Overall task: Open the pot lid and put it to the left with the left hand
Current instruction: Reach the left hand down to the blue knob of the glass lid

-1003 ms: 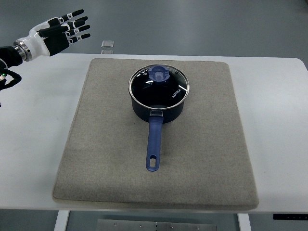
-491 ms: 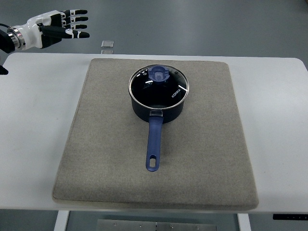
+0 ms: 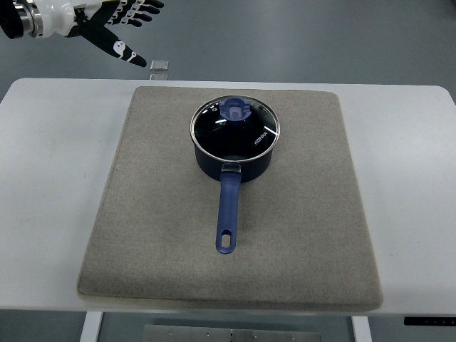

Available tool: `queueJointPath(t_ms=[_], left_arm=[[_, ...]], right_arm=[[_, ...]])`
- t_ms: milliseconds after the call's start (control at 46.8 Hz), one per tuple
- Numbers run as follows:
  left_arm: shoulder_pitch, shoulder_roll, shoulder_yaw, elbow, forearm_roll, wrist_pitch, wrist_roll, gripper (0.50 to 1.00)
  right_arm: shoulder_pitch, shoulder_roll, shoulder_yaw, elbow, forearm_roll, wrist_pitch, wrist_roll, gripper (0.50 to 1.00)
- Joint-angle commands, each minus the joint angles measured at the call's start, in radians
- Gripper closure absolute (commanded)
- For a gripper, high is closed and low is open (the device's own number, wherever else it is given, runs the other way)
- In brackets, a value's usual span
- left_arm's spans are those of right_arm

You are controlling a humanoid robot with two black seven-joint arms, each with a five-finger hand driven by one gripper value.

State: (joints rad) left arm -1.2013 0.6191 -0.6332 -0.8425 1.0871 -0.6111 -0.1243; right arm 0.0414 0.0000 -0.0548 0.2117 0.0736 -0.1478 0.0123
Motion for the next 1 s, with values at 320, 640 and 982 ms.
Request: queueJointPath(t_ms=[320, 640, 982], left_arm=[[-0.021, -0.035, 0.012, -0.223, 0.341, 0.000, -0.001, 0.525], [-0.090, -0.130, 0.118, -0.256, 0.447, 0.000, 0.000, 0.525], [-0.098, -0.246, 0.139, -0.236, 0.590, 0.000, 0.012, 0.525]], right_arm=[[0.000, 0.000, 0.000, 0.000, 0.000, 0.001, 0.000, 0.585], [0.000, 0.000, 0.001, 0.000, 0.000, 0.000, 0.000, 0.585], [0.000, 0.000, 0.001, 0.000, 0.000, -0.001, 0.000, 0.585]])
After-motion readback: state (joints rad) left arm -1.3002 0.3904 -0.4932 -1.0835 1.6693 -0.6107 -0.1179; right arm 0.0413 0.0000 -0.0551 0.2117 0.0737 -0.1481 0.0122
